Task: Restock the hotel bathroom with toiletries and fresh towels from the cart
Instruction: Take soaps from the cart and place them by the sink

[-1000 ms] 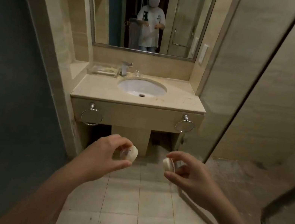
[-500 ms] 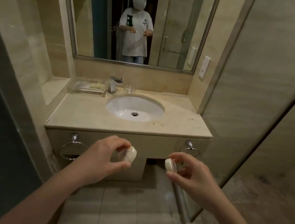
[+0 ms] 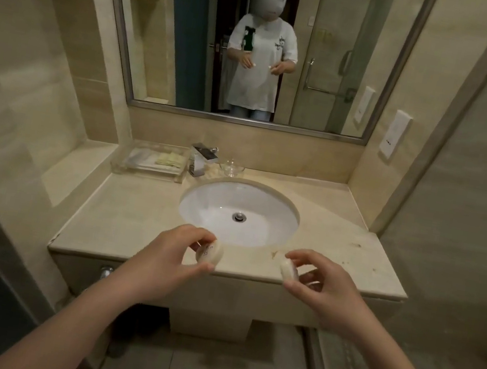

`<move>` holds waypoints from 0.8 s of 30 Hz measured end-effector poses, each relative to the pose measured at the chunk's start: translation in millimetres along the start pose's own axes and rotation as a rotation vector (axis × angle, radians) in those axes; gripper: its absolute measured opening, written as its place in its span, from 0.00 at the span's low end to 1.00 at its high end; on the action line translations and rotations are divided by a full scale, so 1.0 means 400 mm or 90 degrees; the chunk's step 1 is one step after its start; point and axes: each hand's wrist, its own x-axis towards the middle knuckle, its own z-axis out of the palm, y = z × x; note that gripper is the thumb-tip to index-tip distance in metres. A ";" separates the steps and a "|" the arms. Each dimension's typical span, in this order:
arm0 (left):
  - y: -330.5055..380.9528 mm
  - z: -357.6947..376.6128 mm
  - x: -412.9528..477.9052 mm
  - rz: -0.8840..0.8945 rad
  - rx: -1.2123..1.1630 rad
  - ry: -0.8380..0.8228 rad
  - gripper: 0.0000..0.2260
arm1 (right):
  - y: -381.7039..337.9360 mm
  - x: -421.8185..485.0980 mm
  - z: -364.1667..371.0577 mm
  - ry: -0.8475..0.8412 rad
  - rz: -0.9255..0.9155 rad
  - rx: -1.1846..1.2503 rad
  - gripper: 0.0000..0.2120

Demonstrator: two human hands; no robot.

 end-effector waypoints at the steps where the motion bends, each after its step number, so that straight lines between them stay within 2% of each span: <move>1: -0.010 0.001 0.035 -0.005 -0.003 0.012 0.14 | 0.008 0.047 -0.009 -0.005 -0.001 0.008 0.14; 4: -0.044 0.006 0.124 -0.033 -0.026 0.047 0.13 | 0.019 0.175 -0.017 -0.028 0.000 0.042 0.14; 10: -0.122 0.021 0.258 -0.097 -0.079 0.043 0.10 | 0.057 0.360 0.003 -0.086 0.017 0.083 0.13; 17: -0.235 0.029 0.464 -0.117 -0.124 0.021 0.08 | 0.129 0.551 0.027 -0.097 0.060 0.095 0.12; 24: -0.386 0.013 0.741 -0.137 -0.203 0.022 0.09 | 0.172 0.836 0.047 -0.079 0.094 0.095 0.12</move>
